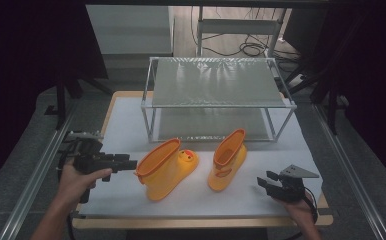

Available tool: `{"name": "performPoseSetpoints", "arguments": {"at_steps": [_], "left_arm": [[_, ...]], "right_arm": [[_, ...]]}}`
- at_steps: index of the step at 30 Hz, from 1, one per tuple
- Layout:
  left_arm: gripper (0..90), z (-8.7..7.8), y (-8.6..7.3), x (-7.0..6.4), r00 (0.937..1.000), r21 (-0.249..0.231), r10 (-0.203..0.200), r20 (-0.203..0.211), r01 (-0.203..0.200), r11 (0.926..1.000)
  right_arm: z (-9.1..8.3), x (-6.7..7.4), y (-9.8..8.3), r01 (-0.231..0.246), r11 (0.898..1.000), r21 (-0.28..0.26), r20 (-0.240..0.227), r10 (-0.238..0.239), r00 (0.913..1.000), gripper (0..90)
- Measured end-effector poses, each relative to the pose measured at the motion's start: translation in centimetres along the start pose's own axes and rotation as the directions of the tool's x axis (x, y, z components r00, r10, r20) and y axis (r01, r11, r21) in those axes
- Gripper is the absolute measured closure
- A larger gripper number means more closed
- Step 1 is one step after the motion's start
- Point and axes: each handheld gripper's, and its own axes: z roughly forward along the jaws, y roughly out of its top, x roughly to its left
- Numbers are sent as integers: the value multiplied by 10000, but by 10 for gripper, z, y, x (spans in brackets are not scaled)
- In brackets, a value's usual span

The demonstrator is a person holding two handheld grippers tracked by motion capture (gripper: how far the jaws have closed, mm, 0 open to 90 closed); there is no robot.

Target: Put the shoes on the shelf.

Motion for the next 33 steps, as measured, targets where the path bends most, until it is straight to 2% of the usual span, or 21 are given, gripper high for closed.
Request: {"name": "performPoseSetpoints", "arguments": {"at_steps": [8, 14, 16, 21, 28, 33], "left_arm": [[436, 2, 43, -41, 9971, 234, 569, 502, -581, 9980], [436, 13, 67, -68, 9941, 689, 966, 494, -999, 9926], [435, 18, 74, -73, 9933, 797, 942, 672, -994, 9918], [435, 30, 92, -85, 9921, 1169, 1048, 695, -1125, 9868], [434, 44, 109, -96, 9913, 1563, 1015, 837, -1137, 9811], [434, 54, 120, -105, 9911, 1768, 1087, 768, -1208, 9768]], "right_arm": [[1, 0, 0, 61, 9998, 179, -8, -61, 10000, 487], [1, -2, 0, -78, 9998, 157, 50, 77, 10000, 487], [1, -2, -1, -74, 9998, 158, 77, 73, 9999, 487], [0, -3, -1, -86, 9998, 164, 115, 84, 9999, 487], [1, -3, -1, -135, 9997, 190, 106, 133, 9999, 487], [1, -4, -1, -228, 9995, 214, 144, 225, 9996, 488]]}}
